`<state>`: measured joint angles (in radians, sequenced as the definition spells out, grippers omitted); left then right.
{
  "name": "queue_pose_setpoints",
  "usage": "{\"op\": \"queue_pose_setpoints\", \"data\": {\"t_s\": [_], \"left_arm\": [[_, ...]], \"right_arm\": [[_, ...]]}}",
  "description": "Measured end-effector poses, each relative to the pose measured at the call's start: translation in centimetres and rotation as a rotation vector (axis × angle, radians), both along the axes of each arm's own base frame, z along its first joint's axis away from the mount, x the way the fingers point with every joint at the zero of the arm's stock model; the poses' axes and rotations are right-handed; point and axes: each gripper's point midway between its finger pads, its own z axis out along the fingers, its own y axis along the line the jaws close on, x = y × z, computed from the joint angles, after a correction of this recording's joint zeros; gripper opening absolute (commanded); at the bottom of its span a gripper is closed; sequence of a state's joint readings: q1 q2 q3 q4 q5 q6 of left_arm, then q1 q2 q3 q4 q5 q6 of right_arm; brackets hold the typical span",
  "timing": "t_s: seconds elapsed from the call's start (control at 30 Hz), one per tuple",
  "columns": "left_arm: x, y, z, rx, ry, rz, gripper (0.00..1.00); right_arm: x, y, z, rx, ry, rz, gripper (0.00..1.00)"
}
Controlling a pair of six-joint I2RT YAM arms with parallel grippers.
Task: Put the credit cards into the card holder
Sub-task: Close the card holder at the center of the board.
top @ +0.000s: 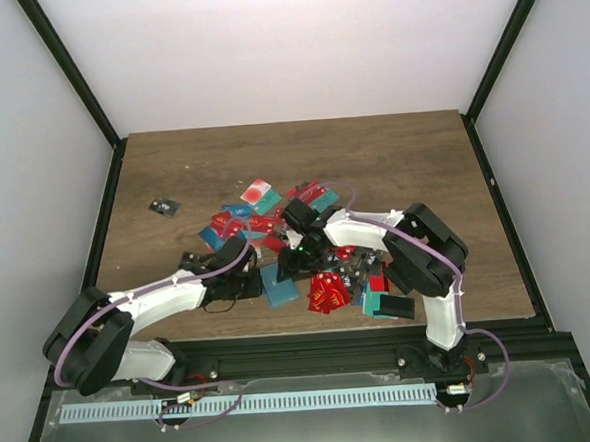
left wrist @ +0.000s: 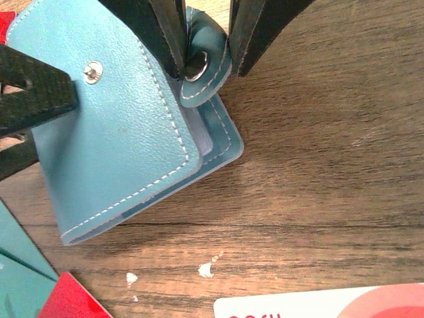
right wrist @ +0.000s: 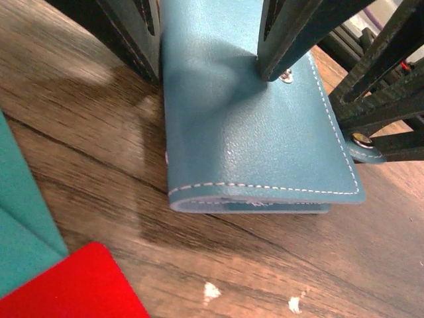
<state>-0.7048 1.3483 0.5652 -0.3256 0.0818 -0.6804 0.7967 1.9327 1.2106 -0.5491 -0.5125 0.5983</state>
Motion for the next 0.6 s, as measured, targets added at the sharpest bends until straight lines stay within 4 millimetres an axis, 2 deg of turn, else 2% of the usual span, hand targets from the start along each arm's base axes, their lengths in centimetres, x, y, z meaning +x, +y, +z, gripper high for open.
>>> {"op": "queue_pose_setpoints", "data": {"t_s": [0.33,0.6], "left_arm": [[-0.9,0.9,0.2,-0.098,-0.066,0.06,0.24],[-1.1,1.4,2.2,-0.207,-0.158,0.114,0.27]], "right_arm": [[-0.4,1.4,-0.4,-0.149,-0.086,0.072,0.44],[-0.3,1.4,-0.5,-0.176,-0.108,0.08,0.44]]}}
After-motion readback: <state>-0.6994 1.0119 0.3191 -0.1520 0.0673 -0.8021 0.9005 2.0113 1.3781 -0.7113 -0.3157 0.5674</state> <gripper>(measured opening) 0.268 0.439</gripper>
